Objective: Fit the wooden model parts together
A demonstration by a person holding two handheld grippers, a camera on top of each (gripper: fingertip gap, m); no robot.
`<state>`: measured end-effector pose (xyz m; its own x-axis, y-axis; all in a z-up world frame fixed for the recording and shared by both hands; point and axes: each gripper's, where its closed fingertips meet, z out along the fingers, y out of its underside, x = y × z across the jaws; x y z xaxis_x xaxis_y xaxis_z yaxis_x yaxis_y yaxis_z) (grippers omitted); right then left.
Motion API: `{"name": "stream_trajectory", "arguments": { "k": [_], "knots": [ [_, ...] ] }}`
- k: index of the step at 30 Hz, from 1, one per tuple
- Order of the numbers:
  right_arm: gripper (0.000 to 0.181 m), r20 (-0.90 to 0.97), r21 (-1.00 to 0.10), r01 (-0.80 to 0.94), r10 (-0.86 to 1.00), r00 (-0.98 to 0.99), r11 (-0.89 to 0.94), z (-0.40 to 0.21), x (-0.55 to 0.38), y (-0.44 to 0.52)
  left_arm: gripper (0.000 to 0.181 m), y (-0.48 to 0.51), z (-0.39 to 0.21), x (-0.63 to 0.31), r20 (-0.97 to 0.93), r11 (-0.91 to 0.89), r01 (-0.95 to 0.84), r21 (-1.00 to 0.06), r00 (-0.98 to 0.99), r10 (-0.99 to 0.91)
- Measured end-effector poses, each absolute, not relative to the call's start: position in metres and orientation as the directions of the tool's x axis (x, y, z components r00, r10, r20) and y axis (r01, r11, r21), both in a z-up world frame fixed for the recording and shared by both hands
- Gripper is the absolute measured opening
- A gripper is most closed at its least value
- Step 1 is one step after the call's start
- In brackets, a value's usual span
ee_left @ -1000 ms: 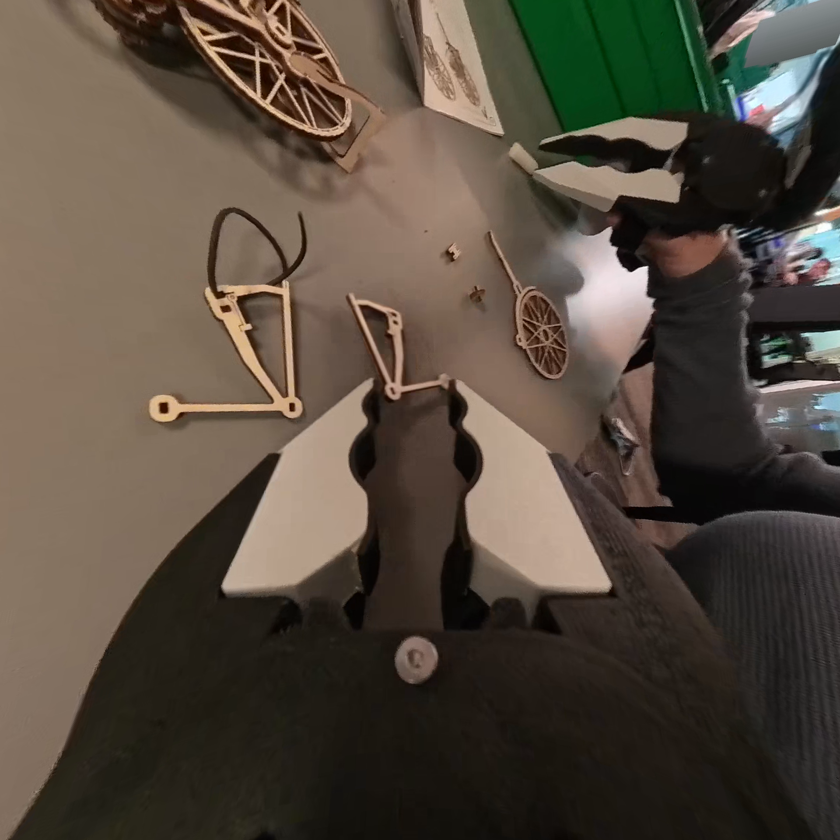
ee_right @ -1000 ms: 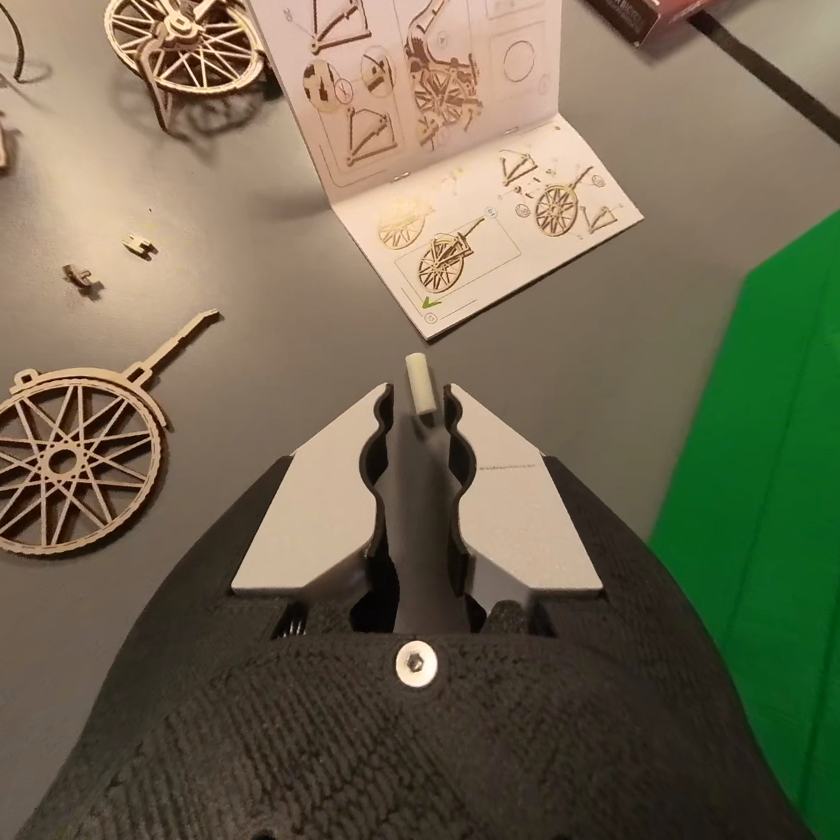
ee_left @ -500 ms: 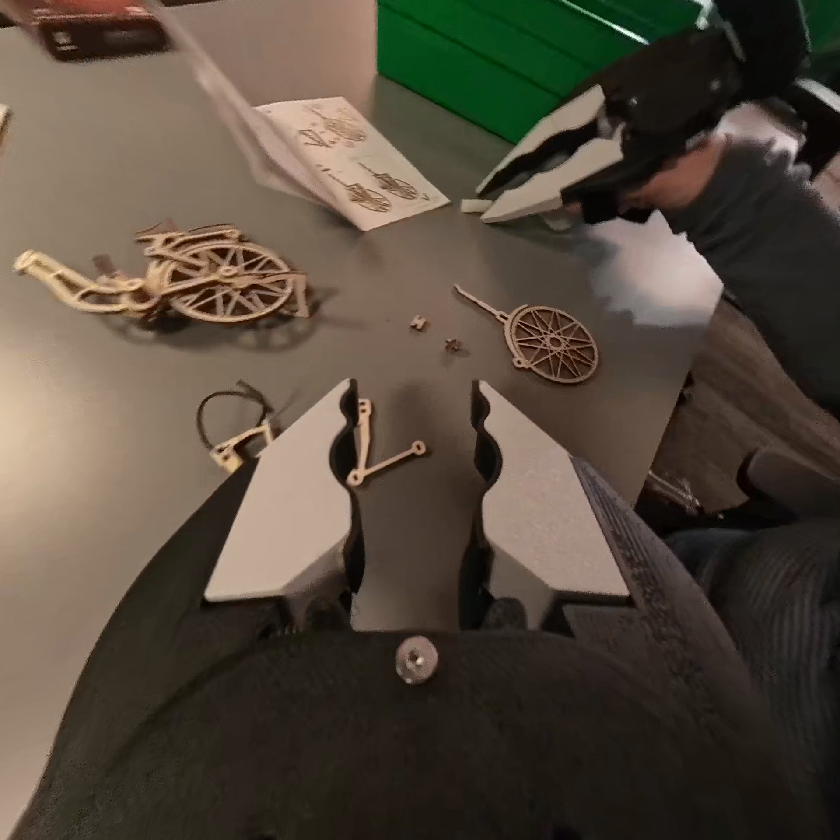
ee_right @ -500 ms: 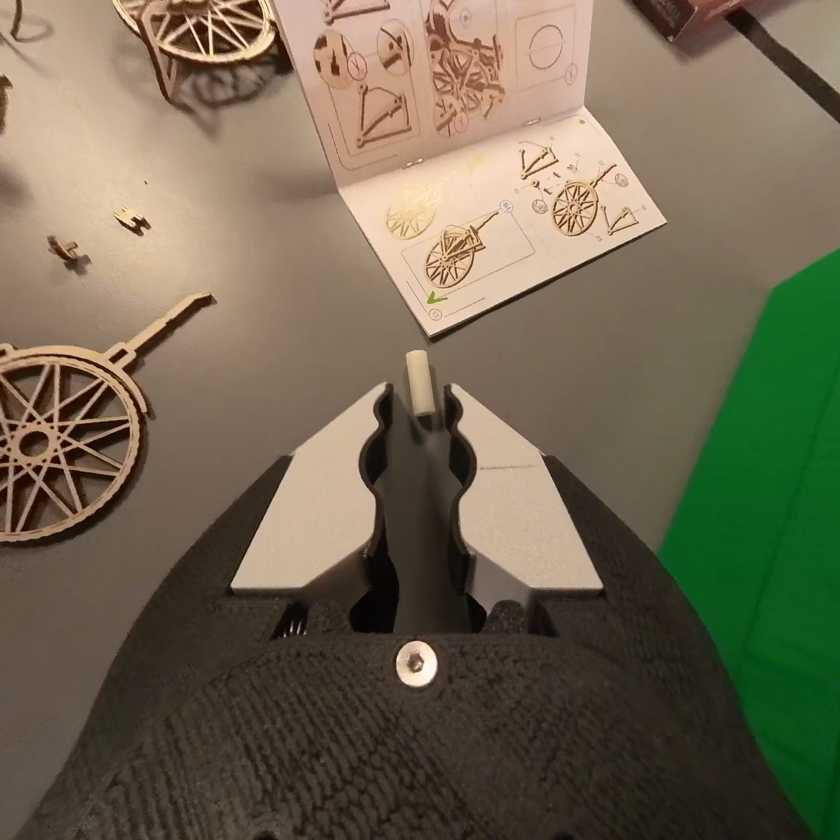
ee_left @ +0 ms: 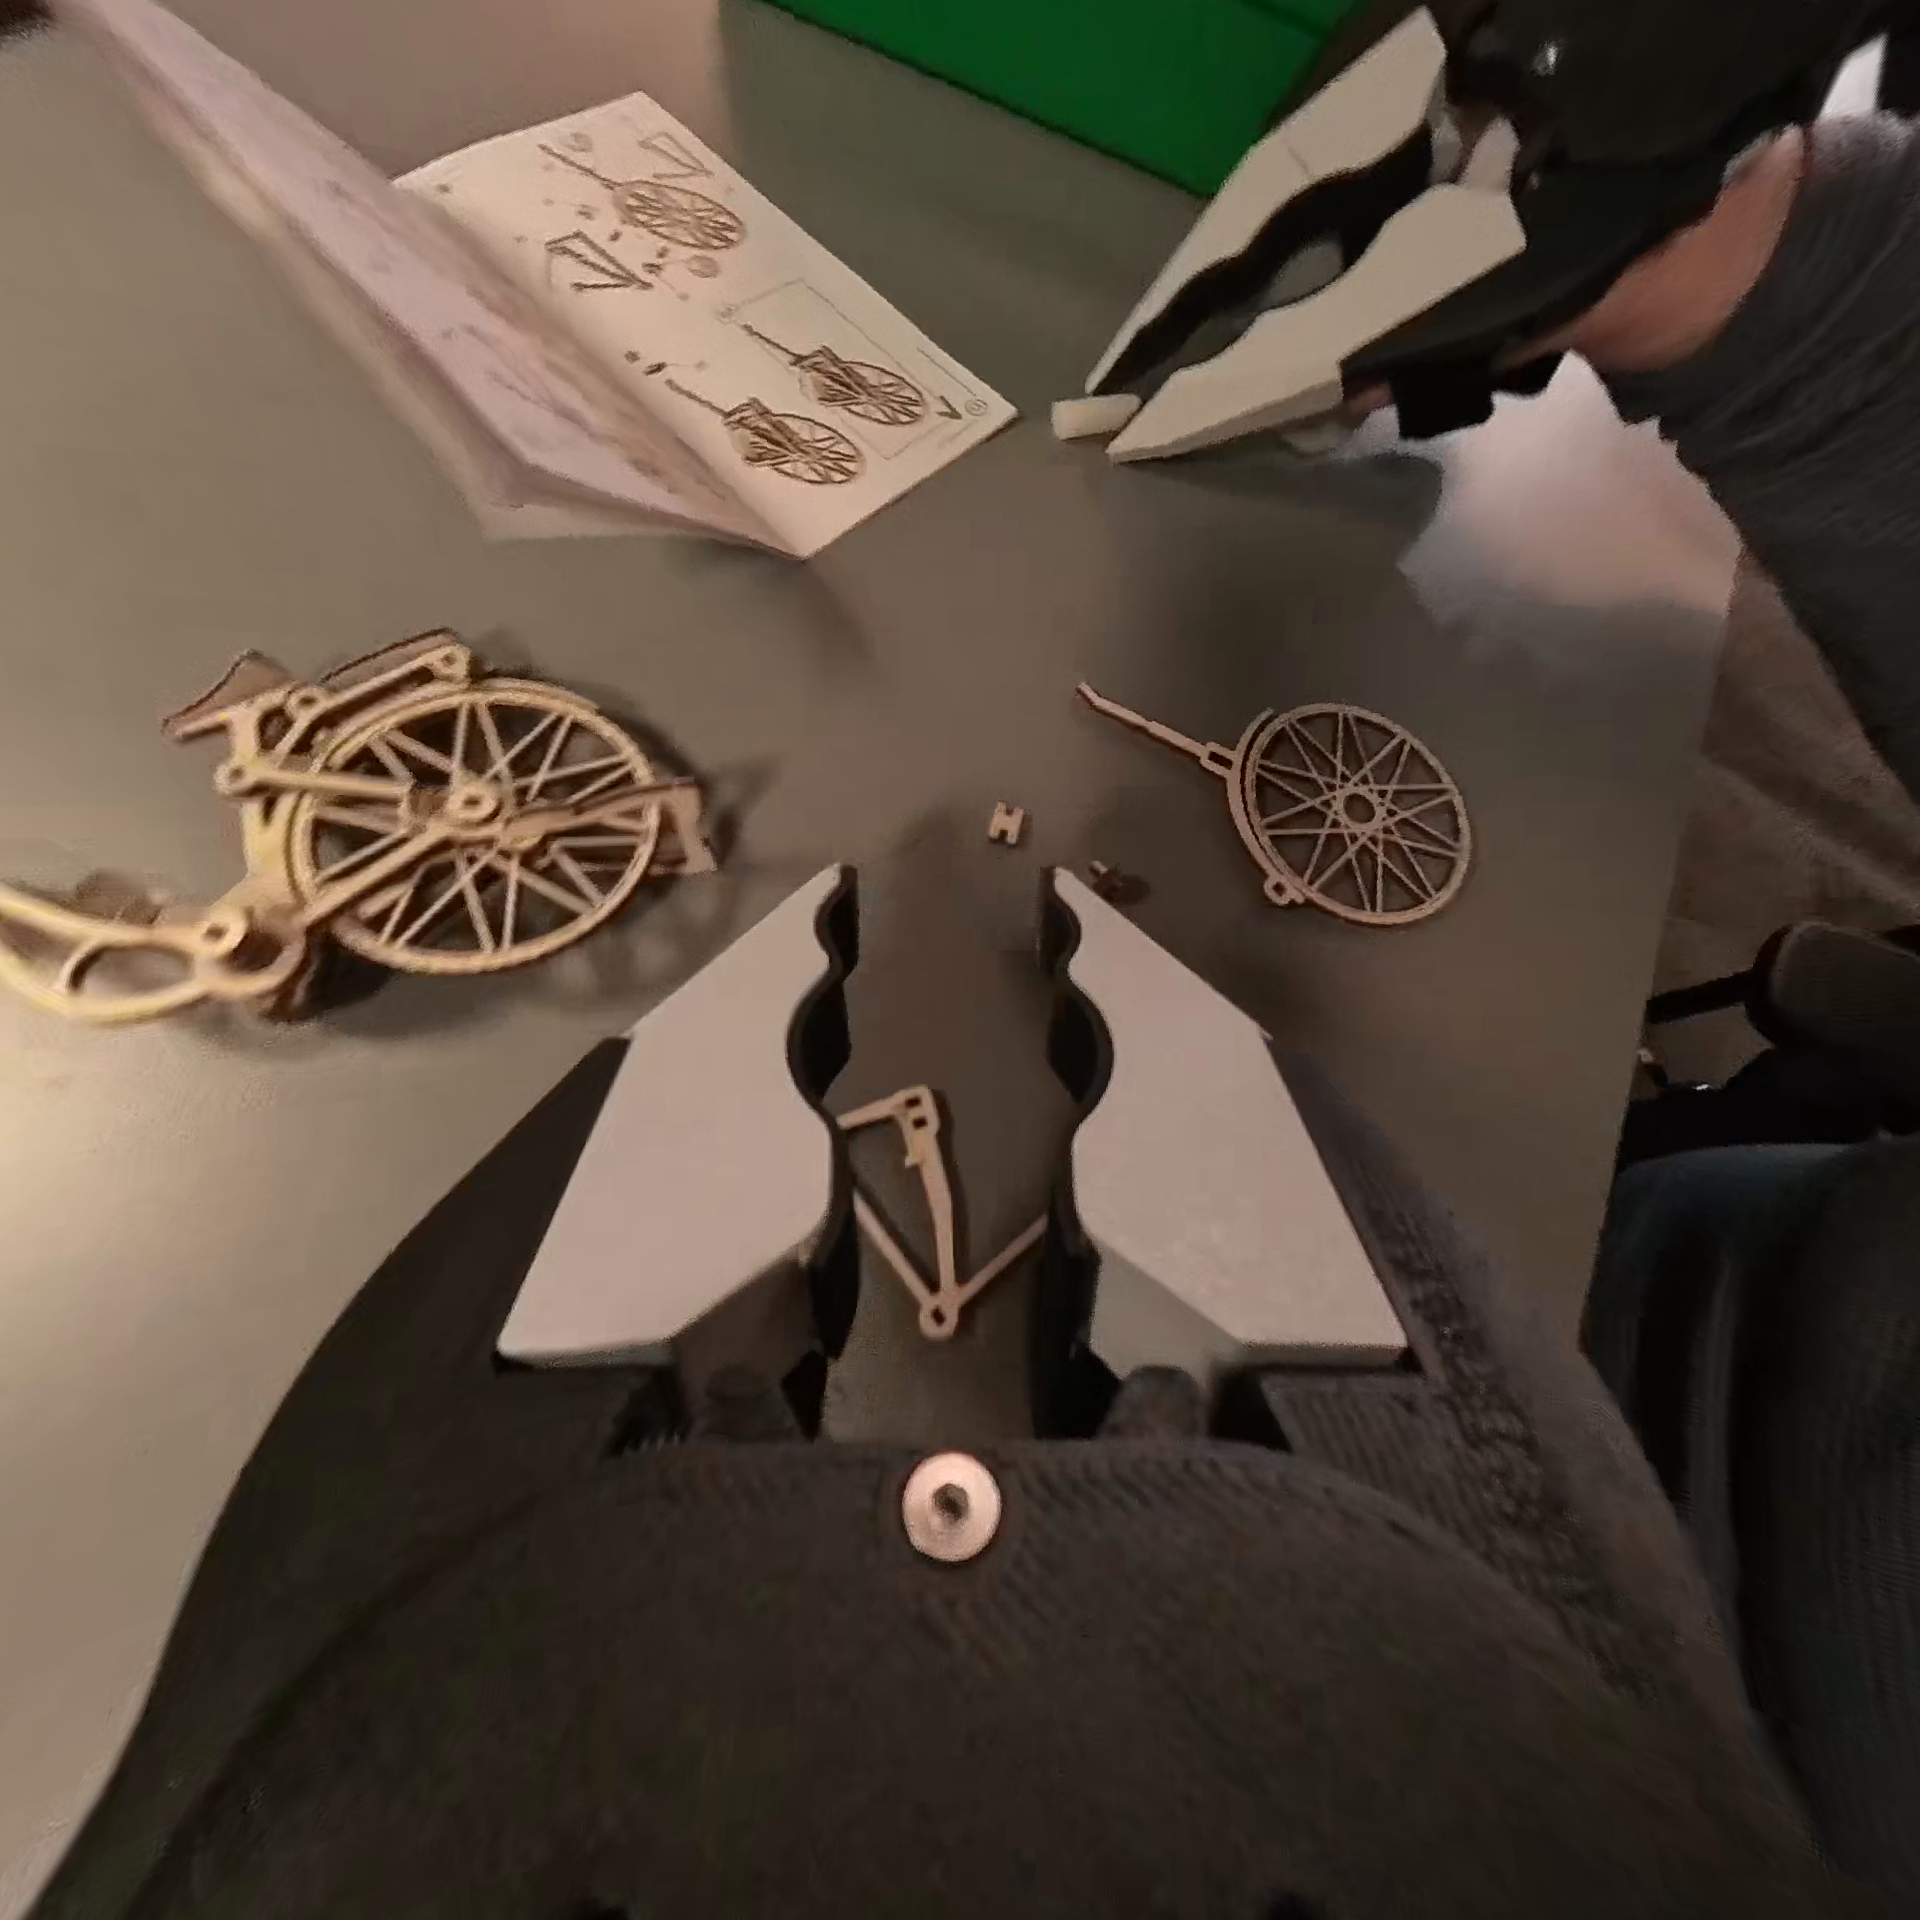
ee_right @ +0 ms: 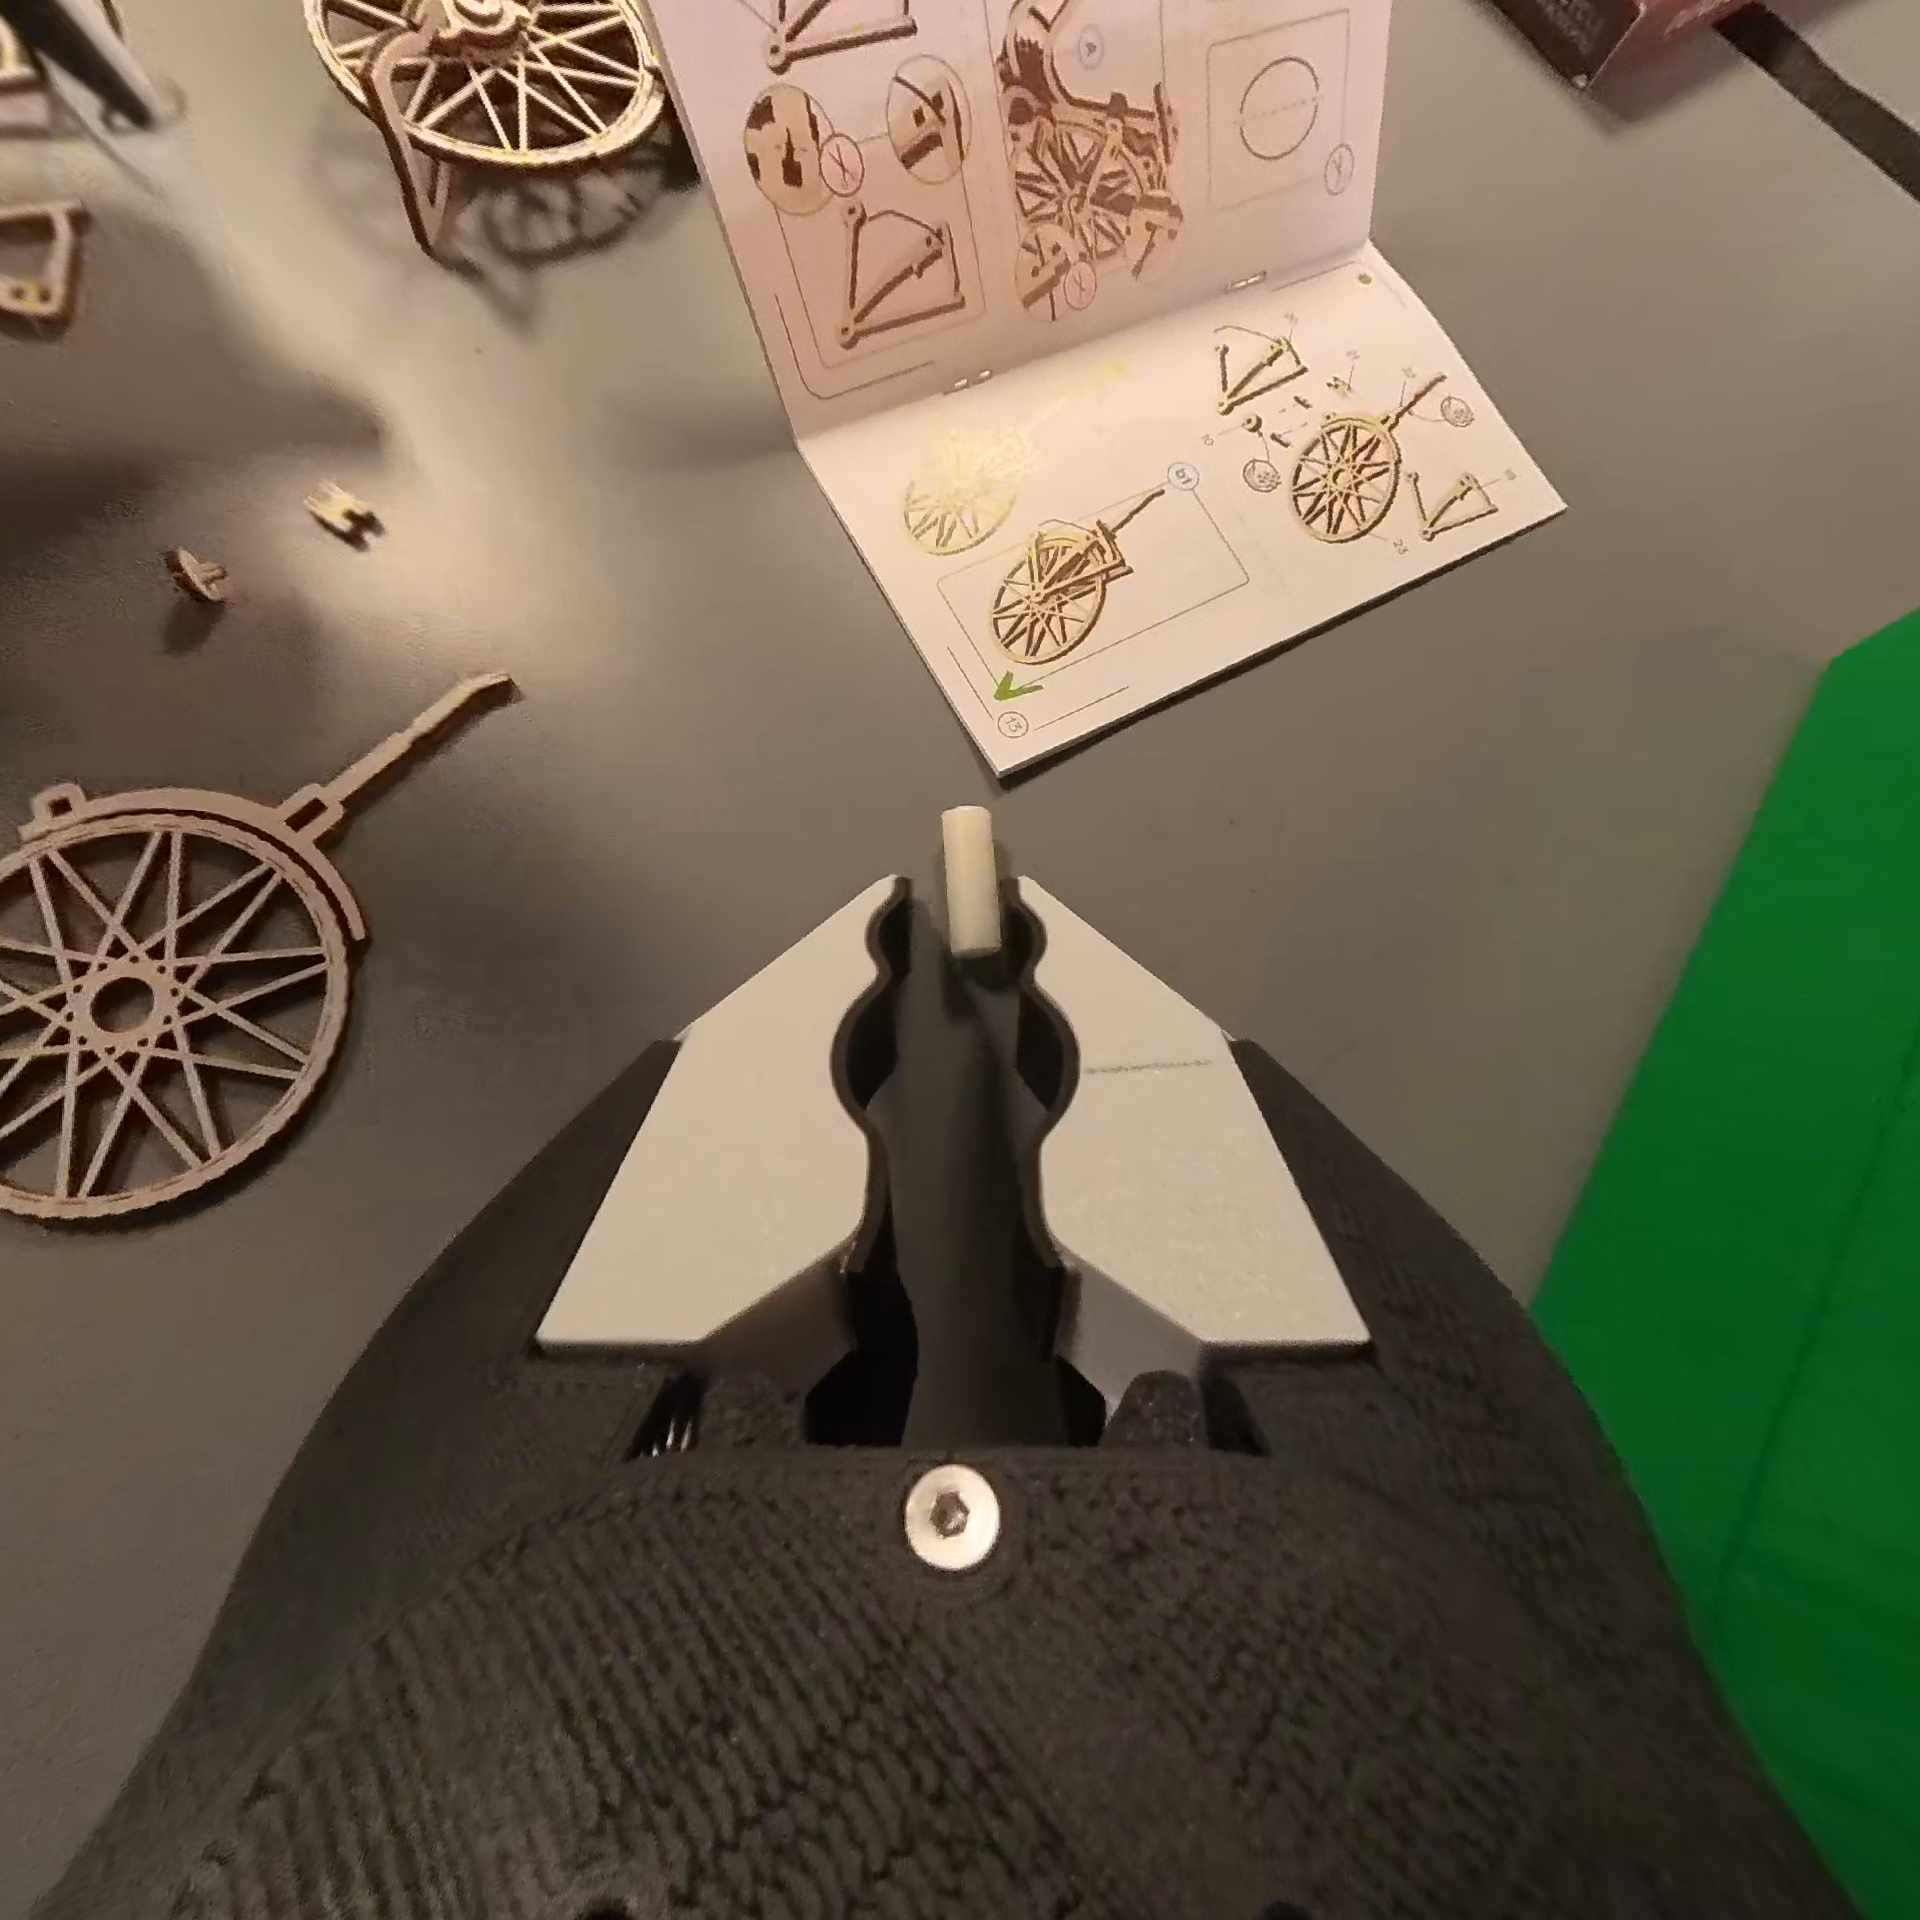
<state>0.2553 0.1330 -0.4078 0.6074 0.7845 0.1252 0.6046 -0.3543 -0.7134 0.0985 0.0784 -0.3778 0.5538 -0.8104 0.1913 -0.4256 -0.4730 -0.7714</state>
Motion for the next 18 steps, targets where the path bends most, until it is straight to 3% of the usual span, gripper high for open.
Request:
{"name": "stream_trajectory", "arguments": {
  "k": [3, 6, 12, 18],
  "knots": [
    [0.019, 0.133, -0.761, 0.596, 0.838, 0.529, -0.256, -0.393, 0.236, 0.123, 0.036, 0.073, -0.369, 0.083, 0.241, -0.513, -0.359, -0.78, 0.584, -0.775],
    [0.019, 0.106, -0.81, 0.58, 0.951, 0.29, -0.086, -0.379, 0.186, 0.089, 0.036, 0.057, -0.362, 0.086, 0.288, -0.509, -0.323, -0.798, 0.539, -0.792],
    [0.016, 0.151, -0.701, 0.707, 0.988, 0.022, 0.091, -0.398, 0.14, 0.079, 0.035, 0.038, -0.369, 0.078, 0.264, -0.521, -0.345, -0.781, 0.573, -0.776],
    [0.012, 0.113, -0.649, 0.749, 0.991, -0.078, 0.133, -0.409, 0.125, 0.079, 0.035, 0.027, -0.367, 0.063, 0.308, -0.548, -0.283, -0.788, 0.589, -0.747]
  ]
}}
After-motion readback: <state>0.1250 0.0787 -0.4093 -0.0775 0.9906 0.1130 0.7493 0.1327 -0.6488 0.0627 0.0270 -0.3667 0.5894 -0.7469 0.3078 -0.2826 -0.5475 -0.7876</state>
